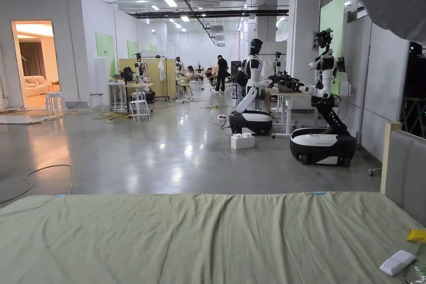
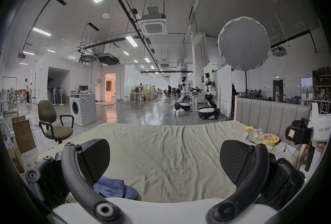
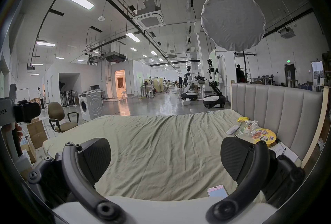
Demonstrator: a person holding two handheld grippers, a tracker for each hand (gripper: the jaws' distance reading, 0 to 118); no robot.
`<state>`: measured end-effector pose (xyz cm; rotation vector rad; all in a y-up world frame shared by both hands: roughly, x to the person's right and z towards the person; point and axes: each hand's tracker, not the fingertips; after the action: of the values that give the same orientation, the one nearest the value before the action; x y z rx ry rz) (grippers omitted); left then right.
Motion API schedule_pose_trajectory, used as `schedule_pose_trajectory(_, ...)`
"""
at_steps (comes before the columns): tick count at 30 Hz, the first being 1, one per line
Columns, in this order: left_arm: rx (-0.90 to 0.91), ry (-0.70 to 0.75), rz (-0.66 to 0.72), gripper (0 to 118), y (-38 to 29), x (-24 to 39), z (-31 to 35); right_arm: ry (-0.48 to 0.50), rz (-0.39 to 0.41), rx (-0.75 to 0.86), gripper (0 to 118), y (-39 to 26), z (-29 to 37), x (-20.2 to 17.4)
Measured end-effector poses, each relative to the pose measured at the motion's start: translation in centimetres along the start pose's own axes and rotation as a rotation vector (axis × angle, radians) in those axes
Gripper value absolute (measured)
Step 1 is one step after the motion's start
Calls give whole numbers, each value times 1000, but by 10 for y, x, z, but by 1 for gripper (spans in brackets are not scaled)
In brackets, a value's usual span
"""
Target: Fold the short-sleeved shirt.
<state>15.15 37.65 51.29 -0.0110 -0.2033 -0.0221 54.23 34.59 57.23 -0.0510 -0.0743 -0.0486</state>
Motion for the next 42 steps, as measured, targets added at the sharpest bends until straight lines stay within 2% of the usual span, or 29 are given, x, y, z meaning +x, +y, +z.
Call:
schedule_pose_trajectory(8, -7, 3, 11, 118, 0, -1, 0, 15, -12, -16, 118, 6, -1, 0)
schedule_pose_trajectory(10, -11, -1, 11, 118, 1, -1, -1, 18, -68, -48, 118, 8, -3, -1)
schedule_pose_trajectory(13, -10, -6, 9, 118, 2, 1, -1, -95, -125, -100, 118, 13, -5, -6)
schedule_pose_trajectory(15, -11, -11, 9, 118, 2, 1, 0, -169, -120, -132, 118, 16, -8, -11)
schedule_pose_trajectory(18, -12, -16, 9, 118, 2, 3, 0, -210, -92, -180, 118, 15, -10, -14)
schedule_pose_trajectory(20, -18, -22, 10, 118, 1, 3, -1, -226, -105, -202, 118, 16, -10, -17)
schedule_pose_trajectory(25, -28, -36, 20, 118, 1, 4, -3, -225, -208, -241, 118, 19, -6, -17)
schedule_pose_trajectory(33, -24, -60, 18, 118, 4, 9, -4, -164, -150, -199, 118, 28, 0, -22)
schedule_pose_trajectory(42, -30, -70, 20, 118, 2, 10, -4, -132, -147, -210, 118, 33, -3, -21)
